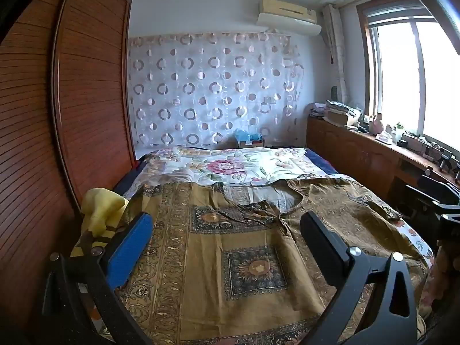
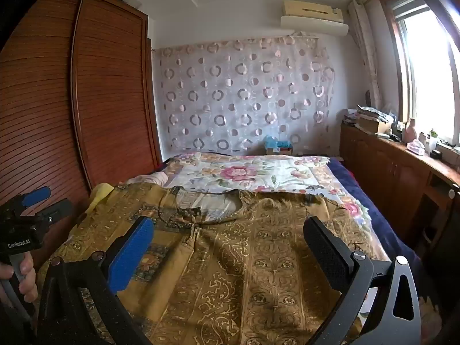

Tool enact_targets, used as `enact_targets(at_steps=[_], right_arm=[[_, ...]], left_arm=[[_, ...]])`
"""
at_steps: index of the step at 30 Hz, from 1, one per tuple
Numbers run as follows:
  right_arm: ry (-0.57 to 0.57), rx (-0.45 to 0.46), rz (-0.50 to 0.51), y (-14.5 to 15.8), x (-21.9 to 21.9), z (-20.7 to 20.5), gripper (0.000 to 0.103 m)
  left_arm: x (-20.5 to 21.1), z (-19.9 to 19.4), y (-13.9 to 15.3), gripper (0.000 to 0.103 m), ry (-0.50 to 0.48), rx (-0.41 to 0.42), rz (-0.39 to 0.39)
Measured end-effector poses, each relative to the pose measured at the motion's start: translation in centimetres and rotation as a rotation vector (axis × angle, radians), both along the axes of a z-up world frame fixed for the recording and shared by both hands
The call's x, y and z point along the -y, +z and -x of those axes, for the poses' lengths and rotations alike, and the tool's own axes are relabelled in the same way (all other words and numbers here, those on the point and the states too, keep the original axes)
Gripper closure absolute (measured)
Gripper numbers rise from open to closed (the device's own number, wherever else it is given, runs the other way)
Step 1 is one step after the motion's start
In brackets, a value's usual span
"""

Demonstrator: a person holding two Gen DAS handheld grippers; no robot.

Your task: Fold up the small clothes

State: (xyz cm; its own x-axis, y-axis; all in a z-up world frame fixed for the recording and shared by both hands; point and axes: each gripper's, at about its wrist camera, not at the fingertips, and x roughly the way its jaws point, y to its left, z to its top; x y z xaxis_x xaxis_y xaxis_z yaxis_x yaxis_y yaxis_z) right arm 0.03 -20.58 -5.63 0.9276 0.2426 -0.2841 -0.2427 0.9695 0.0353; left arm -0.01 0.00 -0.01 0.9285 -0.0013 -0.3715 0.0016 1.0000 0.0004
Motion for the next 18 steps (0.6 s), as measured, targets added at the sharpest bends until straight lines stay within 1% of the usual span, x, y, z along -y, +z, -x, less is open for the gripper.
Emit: enact_targets(at_steps=[1,6,11,13,14,18], right_arm=[[0.001,0.019,-0.008,0.0,0.0,0.1,0.0],[0.005,0.009,-0.015,0.2,0.4,0.0,0.0],[0.0,0.003,0.004,0.2,-0.2,-0.3,0.0],[0.0,0.012,0.004,0.0,-0.1,0.1,0.0],[0.004,0.01,0.005,0.1,-0.1,0.0,0.0],[0.003,0.01,0.003,0.0,-0.1,-0.1,0.0]], left_arm=[[0.0,0.0,0.0,0.0,0.001,0.0,0.001],[-0.1,0.0,0.0,0.0,0.006,0.002,0.003],[0.0,0.1,0.1,0.0,0.006,0.004,0.001],[-0.3,0.0,0.2,0.0,0.009,0.006,0.002],[-0.9,-0.4,-0.2,0.0,0.008,0.004,0.003],[-1.0,-0.5,-0.1,0.0,0.008,0.004,0.006]])
